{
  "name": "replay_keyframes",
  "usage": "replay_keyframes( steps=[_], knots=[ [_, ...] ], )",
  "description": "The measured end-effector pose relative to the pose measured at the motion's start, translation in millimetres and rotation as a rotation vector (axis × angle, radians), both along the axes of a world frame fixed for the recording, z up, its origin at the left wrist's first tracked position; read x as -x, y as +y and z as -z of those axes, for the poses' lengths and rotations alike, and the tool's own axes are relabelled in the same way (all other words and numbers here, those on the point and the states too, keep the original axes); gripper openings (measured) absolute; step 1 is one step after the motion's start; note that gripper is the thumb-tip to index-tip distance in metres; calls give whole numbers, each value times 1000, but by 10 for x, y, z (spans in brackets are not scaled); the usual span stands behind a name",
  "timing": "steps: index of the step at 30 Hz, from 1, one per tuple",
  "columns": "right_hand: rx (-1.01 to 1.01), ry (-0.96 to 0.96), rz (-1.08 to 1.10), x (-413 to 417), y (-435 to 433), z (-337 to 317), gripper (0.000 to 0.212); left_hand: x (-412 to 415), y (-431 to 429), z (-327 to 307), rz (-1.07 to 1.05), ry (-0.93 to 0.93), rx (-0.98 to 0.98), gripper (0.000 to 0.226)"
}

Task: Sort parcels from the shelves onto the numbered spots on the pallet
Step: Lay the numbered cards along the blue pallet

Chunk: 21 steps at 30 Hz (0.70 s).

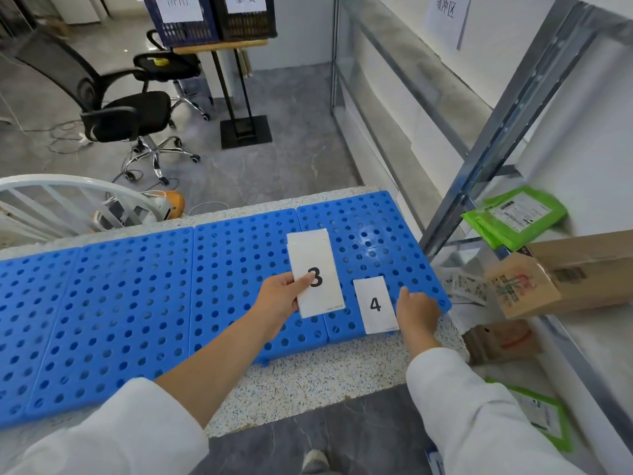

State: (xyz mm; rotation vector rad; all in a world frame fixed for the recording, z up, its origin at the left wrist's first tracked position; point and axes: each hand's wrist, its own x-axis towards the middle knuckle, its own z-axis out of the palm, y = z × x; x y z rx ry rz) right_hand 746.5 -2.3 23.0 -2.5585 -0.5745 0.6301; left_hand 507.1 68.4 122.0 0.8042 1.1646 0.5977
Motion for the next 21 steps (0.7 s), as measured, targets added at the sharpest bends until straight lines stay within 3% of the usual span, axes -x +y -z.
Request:
replay_keyframes(
  steps=[2,5,9,14,21],
  knots=[
    [-115,80,-5,81,105,-184,48,33,-16,-27,-2,-10,-4,27],
    [-341,434,-117,341,363,-696,41,116,-47,-120,-43,-42,-17,26],
    [-396,814,-402,898,620,-1327,48,330,-52,-227,-146,7,-84,25],
    [-329,786,-660,1644,639,-1499,34,884,-98,-305,-316,208,-253,24],
    [-427,738,-598,2244,614,-1354,21,1485,-207,-309,-384,208,-269,23]
  ],
)
